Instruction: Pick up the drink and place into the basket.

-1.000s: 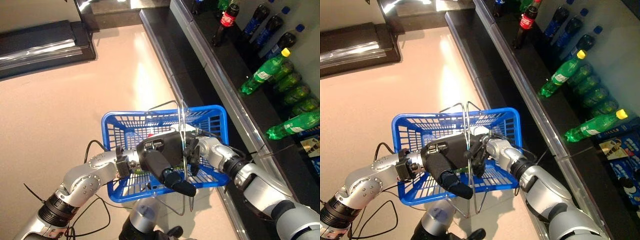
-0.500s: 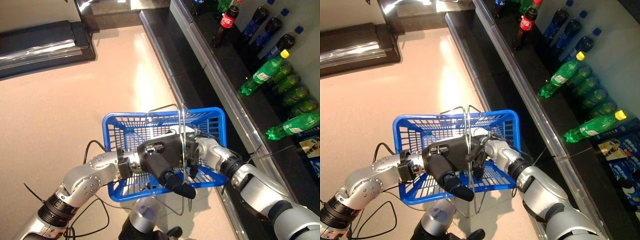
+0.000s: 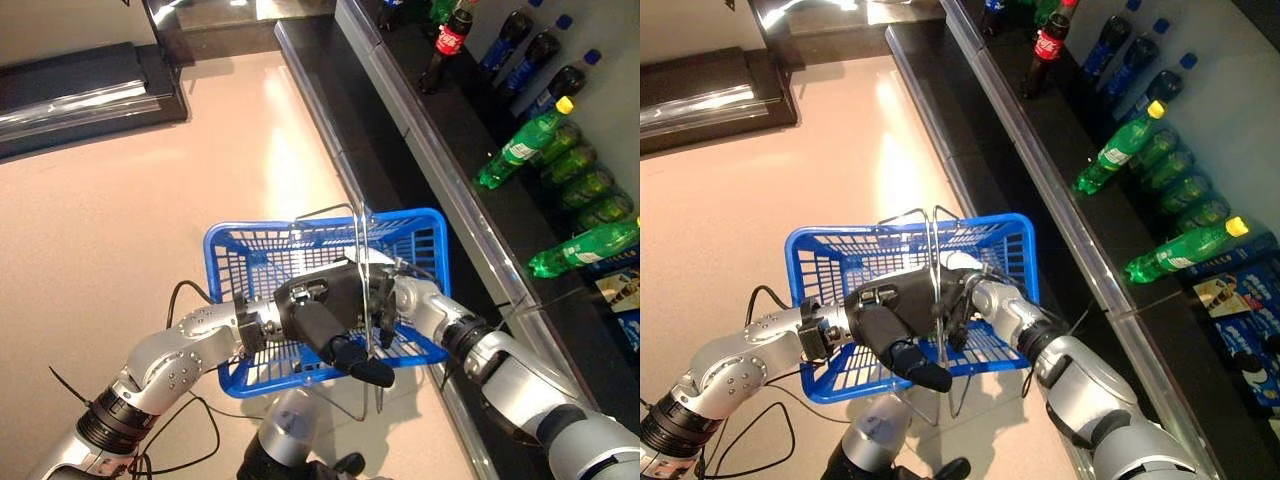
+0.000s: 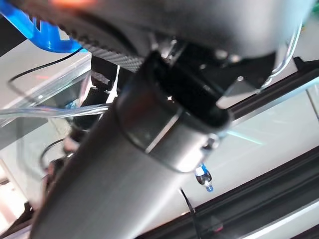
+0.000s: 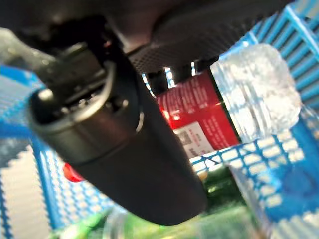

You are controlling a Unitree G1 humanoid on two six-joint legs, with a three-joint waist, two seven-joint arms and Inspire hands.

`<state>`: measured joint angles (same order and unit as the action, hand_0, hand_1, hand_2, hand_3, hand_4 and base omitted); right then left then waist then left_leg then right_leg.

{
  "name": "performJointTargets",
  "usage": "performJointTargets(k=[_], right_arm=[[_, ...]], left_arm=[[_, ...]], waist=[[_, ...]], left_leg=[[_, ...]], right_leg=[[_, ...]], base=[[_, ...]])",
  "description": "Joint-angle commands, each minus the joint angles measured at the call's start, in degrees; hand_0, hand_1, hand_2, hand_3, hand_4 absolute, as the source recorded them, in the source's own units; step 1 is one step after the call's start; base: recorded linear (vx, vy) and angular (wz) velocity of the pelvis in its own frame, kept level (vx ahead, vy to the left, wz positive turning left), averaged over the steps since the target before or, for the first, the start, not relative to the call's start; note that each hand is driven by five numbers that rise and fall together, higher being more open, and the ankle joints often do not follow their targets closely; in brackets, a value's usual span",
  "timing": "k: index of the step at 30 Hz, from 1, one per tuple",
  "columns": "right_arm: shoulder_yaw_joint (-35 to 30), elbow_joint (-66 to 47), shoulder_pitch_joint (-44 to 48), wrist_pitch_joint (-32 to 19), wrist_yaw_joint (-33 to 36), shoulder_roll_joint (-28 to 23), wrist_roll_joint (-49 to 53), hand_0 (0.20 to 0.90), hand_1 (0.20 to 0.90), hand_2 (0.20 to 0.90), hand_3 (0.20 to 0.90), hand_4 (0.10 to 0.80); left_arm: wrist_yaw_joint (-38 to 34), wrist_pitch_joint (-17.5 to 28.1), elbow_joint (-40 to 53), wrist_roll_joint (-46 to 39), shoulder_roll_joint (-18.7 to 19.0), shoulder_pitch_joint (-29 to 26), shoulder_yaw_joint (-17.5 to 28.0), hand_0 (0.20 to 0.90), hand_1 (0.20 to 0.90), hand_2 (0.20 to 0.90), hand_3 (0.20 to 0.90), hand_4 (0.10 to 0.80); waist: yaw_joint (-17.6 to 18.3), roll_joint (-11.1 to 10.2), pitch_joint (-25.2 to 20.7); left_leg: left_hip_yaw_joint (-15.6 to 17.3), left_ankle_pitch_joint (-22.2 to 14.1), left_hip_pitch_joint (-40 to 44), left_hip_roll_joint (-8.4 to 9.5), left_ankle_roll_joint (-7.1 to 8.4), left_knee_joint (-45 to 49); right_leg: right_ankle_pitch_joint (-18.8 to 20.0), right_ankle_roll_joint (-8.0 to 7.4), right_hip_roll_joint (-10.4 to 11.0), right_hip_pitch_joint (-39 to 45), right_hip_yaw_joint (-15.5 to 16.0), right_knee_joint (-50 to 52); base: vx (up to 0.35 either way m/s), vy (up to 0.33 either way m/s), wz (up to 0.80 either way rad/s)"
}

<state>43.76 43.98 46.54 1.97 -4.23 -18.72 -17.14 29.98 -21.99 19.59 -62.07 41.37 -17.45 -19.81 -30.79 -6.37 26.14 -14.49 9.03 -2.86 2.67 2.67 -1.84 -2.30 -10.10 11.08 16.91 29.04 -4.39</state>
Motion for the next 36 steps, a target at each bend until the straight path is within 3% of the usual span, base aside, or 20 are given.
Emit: performJointTargets(k=[1,6,17,25,32,36], right_arm=[[1.26,-2.79,-3.44,-1.22,6.56,-1.72,3.39,0.9,0.9,0.9,0.9,0.8],[-2.5,-12.33,-9.18,-3.04,9.46,-4.6,4.51,0.9,0.9,0.9,0.9,0.8],[-8.37,-26.77,-14.84,-7.25,11.49,-8.54,8.9,0.9,0.9,0.9,0.9,0.8],[-17.37,-36.75,-24.04,-13.18,12.47,-10.2,16.42,0.9,0.9,0.9,0.9,0.8],[-24.06,-38.61,-33.18,-17.0,12.72,-10.54,22.39,0.9,0.9,0.9,0.9,0.8],[-29.84,-36.07,-39.78,-18.82,13.47,-8.02,25.22,0.9,0.9,0.9,0.9,0.8]], left_arm=[[2.43,16.34,9.15,-7.19,-14.18,-0.33,3.21,0.3,0.3,0.3,0.2,0.1],[-1.98,20.07,7.57,-4.53,-13.86,0.33,6.51,0.3,0.3,0.3,0.2,0.1],[-11.61,26.73,2.1,0.31,-14.72,-0.7,9.22,0.3,0.3,0.3,0.2,0.1],[-16.97,31.9,-3.23,5.15,-16.35,1.29,13.0,0.3,0.3,0.3,0.2,0.1],[-18.9,34.8,-10.03,7.49,-17.84,5.4,16.85,0.3,0.3,0.3,0.2,0.1],[-19.55,36.26,-15.09,9.09,-19.22,9.13,19.84,0.3,0.3,0.3,0.2,0.1]], waist=[[4.69,0.85,-23.07],[7.91,1.41,-22.77],[14.19,3.06,-22.27],[20.21,4.51,-21.78],[24.15,5.36,-21.54],[26.16,5.56,-21.16]], left_leg=[[1.63,-5.87,6.03,-4.57,2.12,-3.16],[4.27,-6.27,6.28,-5.38,2.04,-3.16],[10.46,-7.12,7.27,-7.03,2.08,-3.16],[15.75,-7.9,8.55,-7.87,2.05,-3.16],[19.41,-8.6,9.87,-8.42,2.15,-3.16],[20.65,-8.86,10.37,-8.67,2.21,-3.16]], right_leg=[[5.81,-1.36,1.25,-2.94,-0.01,-0.61],[5.75,-1.47,1.34,-3.66,-2.13,-0.61],[5.71,-1.37,1.6,-5.42,-7.02,-0.61],[5.81,-1.61,2.11,-6.8,-11.25,-0.61],[6.01,-1.6,2.52,-8.09,-13.74,-0.61],[6.15,-1.56,2.65,-8.6,-14.73,-0.61]], base=[[-0.035,0.034,-0.19],[-0.033,0.016,-0.23],[-0.041,0.036,-0.33],[-0.032,0.046,-0.3],[-0.011,0.032,-0.3],[-0.007,0.021,-0.21]])
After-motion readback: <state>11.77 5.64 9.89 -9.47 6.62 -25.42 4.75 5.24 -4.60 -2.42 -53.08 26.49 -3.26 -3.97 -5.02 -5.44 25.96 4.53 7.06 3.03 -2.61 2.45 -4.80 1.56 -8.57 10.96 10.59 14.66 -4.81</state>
